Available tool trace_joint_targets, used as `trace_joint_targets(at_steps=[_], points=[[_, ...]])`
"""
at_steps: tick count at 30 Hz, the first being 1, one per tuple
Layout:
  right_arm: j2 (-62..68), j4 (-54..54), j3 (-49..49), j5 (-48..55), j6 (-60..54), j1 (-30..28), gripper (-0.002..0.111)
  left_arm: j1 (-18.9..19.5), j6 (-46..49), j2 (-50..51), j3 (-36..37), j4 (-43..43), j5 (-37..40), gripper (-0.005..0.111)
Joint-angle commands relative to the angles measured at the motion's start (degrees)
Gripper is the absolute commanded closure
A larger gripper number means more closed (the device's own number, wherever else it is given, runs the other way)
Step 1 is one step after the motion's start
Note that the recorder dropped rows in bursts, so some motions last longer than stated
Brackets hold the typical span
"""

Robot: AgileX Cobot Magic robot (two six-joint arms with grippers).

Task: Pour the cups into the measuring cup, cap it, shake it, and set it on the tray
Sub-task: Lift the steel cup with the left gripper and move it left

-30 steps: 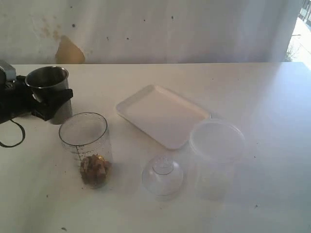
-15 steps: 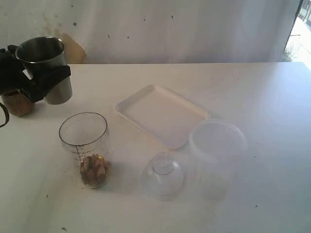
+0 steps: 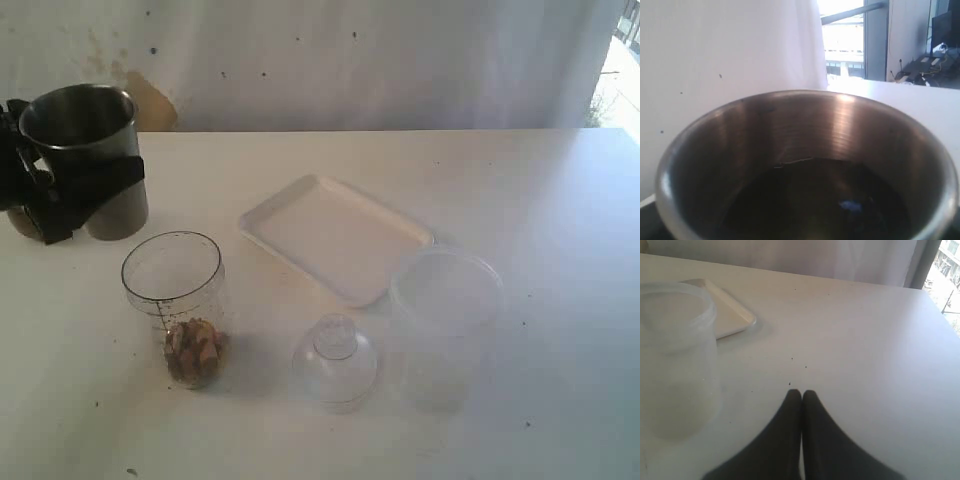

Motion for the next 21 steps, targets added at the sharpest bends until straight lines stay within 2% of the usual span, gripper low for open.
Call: trace_joint_targets(at_steps=[1, 3, 10, 21], points=[[0.0, -0.2, 0.3, -0.2, -0.1, -0.2, 0.108, -0.1, 9.6, -1.1, 1.7, -1.9, -2.7, 0.107], [0.0, -0.2, 0.3, -0.2, -0.1, -0.2, 0.108, -0.1, 13.0, -1.1, 1.8, -2.0, -2.7, 0.107], [0.0, -0.2, 0.3, -0.2, -0.1, -0.2, 0.108, -0.1, 13.8, -1.0, 1.8, -3.3, 0.1, 0.107], [0.0, -0.2, 0.3, -0.2, -0.1, -0.2, 0.108, -0.1, 19.8, 2.9, 1.8, -5.0, -2.3, 0.107]])
